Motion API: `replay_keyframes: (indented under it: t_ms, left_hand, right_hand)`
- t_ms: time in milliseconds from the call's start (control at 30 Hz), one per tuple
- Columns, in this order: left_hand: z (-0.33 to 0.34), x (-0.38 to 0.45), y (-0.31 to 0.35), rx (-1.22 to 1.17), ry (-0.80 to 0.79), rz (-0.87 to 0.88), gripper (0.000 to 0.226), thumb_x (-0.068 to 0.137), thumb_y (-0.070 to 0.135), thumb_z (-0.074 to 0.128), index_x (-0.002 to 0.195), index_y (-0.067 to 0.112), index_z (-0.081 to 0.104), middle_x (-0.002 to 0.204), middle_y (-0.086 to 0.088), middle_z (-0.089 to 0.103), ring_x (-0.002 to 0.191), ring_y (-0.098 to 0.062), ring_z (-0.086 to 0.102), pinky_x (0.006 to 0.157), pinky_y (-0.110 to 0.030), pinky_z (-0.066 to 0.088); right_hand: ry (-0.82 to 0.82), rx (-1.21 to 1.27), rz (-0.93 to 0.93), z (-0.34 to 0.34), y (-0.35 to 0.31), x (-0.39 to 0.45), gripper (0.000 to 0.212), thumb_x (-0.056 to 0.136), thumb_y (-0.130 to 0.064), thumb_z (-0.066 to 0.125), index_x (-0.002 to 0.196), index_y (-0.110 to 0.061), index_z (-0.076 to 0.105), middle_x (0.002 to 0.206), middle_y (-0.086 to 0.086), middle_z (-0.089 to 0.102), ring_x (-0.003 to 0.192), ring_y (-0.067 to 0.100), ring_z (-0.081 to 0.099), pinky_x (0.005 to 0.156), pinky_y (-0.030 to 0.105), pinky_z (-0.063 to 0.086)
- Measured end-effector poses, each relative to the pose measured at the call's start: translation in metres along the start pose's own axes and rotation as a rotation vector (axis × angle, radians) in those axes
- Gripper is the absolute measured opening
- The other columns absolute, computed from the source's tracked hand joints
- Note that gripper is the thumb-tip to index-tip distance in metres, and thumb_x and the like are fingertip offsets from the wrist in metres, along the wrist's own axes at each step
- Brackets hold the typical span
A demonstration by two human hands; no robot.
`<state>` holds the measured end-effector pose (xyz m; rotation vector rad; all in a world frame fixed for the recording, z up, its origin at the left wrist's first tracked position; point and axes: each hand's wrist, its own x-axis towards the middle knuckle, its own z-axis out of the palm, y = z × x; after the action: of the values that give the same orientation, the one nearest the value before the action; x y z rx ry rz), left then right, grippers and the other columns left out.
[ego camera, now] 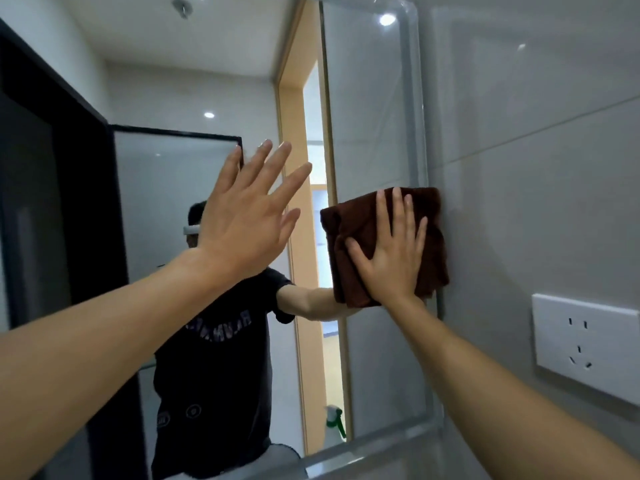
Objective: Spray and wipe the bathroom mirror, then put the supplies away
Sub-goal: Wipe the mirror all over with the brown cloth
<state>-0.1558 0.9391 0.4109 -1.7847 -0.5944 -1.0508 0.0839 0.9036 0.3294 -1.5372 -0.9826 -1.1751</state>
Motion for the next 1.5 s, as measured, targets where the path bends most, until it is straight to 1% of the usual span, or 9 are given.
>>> replay_keyframes:
  t_ms: [233, 467, 833, 933, 1000, 1067, 1133, 1200, 1500]
  left_hand:
    - [-0.008, 0.016, 0.013, 0.026, -0.016, 0.109, 0.057, 0.102, 0.048, 0.029, 0.156, 0.028, 0.025, 0.165, -0.008, 0.019, 0.153, -0.027, 0.013, 0.123, -0.052, 0.009]
    - [0.000, 0.036, 0.031, -0.082, 0.051, 0.005, 0.058, 0.102, 0.050, 0.029, 0.156, 0.028, 0.026, 0.164, -0.008, 0.023, 0.153, -0.027, 0.015, 0.124, -0.051, 0.008]
    - [0.011, -0.078, 0.075, -0.174, -0.113, -0.013, 0.060, 0.102, 0.045, 0.033, 0.157, 0.025, 0.023, 0.165, -0.007, 0.017, 0.154, -0.027, 0.009, 0.123, -0.053, 0.008]
    - [0.006, -0.121, 0.083, -0.261, -0.149, -0.069, 0.058, 0.098, 0.036, 0.046, 0.152, 0.020, 0.036, 0.161, -0.009, 0.029, 0.150, -0.028, 0.022, 0.121, -0.050, 0.018]
    - [0.002, -0.151, 0.093, -0.390, -0.160, -0.112, 0.050, 0.093, 0.028, 0.054, 0.142, 0.015, 0.050, 0.150, -0.010, 0.045, 0.139, -0.029, 0.040, 0.113, -0.046, 0.033]
    - [-0.001, -0.181, 0.107, -0.541, -0.220, -0.184, 0.036, 0.091, 0.024, 0.060, 0.125, 0.013, 0.061, 0.129, -0.006, 0.058, 0.116, -0.024, 0.054, 0.095, -0.040, 0.048]
    - [-0.001, -0.206, 0.120, -0.672, -0.326, -0.276, 0.022, 0.091, 0.023, 0.061, 0.112, 0.017, 0.064, 0.111, 0.002, 0.060, 0.096, -0.017, 0.056, 0.076, -0.035, 0.054]
    - [0.003, -0.221, 0.129, -0.751, -0.402, -0.358, 0.018, 0.093, 0.024, 0.060, 0.110, 0.021, 0.061, 0.106, 0.008, 0.058, 0.090, -0.012, 0.055, 0.069, -0.034, 0.055]
    - [-0.005, -0.150, 0.117, -0.694, -0.156, -0.219, 0.022, 0.088, 0.016, 0.064, 0.110, 0.014, 0.064, 0.106, -0.002, 0.062, 0.096, -0.019, 0.056, 0.083, -0.038, 0.050]
  right_hand:
    - [0.009, 0.031, -0.017, -0.005, -0.015, 0.037, 0.086, 0.092, -0.068, 0.034, 0.161, -0.018, 0.023, 0.168, 0.009, 0.018, 0.157, 0.029, 0.010, 0.124, 0.057, 0.009]
    - [0.078, 0.080, -0.086, -0.004, -0.020, 0.094, 0.081, 0.093, -0.068, 0.036, 0.160, -0.024, 0.025, 0.168, 0.010, 0.018, 0.156, 0.030, 0.011, 0.125, 0.056, 0.008]
    - [-0.001, 0.017, 0.014, 0.004, 0.038, -0.070, 0.085, 0.090, -0.060, 0.051, 0.160, -0.019, 0.026, 0.168, 0.011, 0.018, 0.156, 0.030, 0.012, 0.124, 0.057, 0.010]
    - [-0.036, 0.018, 0.095, 0.009, 0.044, -0.128, 0.086, 0.089, -0.059, 0.051, 0.160, -0.016, 0.027, 0.168, 0.012, 0.019, 0.156, 0.031, 0.012, 0.123, 0.059, 0.010]
    - [-0.048, 0.034, 0.169, 0.012, 0.043, -0.165, 0.086, 0.088, -0.058, 0.050, 0.159, -0.016, 0.027, 0.167, 0.013, 0.019, 0.156, 0.032, 0.013, 0.122, 0.061, 0.012]
    - [-0.052, 0.045, 0.244, 0.014, 0.037, -0.194, 0.085, 0.089, -0.057, 0.049, 0.159, -0.015, 0.027, 0.167, 0.014, 0.019, 0.156, 0.032, 0.013, 0.122, 0.062, 0.013]
    - [-0.053, 0.053, 0.301, 0.016, 0.030, -0.210, 0.085, 0.089, -0.056, 0.047, 0.160, -0.014, 0.026, 0.167, 0.014, 0.018, 0.156, 0.032, 0.013, 0.121, 0.062, 0.013]
    - [-0.057, 0.050, 0.327, 0.017, 0.026, -0.214, 0.085, 0.089, -0.056, 0.046, 0.160, -0.014, 0.025, 0.167, 0.014, 0.018, 0.156, 0.032, 0.012, 0.122, 0.061, 0.012]
    - [0.014, 0.064, 0.286, 0.014, 0.024, -0.139, 0.081, 0.093, -0.056, 0.045, 0.160, -0.014, 0.026, 0.167, 0.014, 0.020, 0.156, 0.032, 0.014, 0.123, 0.058, 0.013]
